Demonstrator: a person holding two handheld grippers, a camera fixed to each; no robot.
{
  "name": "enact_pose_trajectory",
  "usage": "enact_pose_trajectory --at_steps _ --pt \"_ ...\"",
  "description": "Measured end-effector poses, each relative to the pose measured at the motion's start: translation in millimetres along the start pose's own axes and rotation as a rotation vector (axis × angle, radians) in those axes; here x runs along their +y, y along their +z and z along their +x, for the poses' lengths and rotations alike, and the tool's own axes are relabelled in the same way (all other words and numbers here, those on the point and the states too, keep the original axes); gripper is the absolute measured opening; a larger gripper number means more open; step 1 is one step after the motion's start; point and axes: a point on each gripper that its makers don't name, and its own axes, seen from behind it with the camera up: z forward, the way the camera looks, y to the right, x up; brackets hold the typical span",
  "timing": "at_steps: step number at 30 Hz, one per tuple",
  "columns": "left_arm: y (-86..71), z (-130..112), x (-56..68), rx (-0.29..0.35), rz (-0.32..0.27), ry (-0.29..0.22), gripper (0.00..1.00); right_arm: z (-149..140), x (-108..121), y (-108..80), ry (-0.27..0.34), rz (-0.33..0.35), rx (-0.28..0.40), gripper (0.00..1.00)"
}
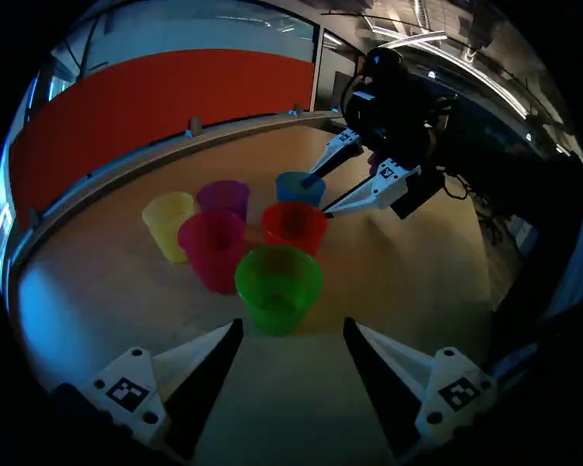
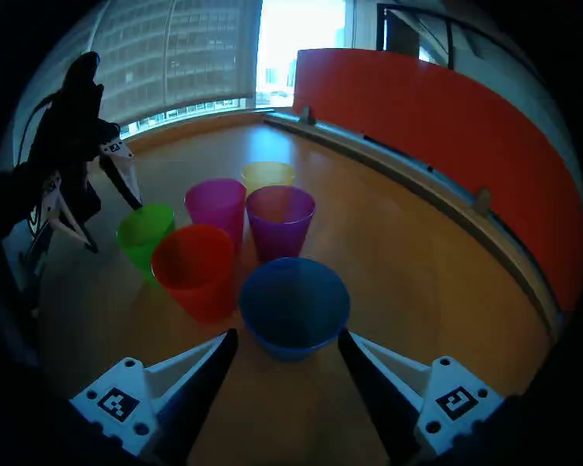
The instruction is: Pour water
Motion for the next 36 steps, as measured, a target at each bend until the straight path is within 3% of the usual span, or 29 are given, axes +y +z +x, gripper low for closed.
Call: enact_pose_trajectory --at_steps 19,36 --pt "-44.1 3 -14.1 0.093 0.119 -0.039 0.96 -3 -20 -56.6 0.012 -0.082 0.079 1.00" --pt "-87.2 2 -39.5 0.243 0.325 -0.077 0.96 -2 -33 -109.5 0.072 -0.220 0.233 1.00"
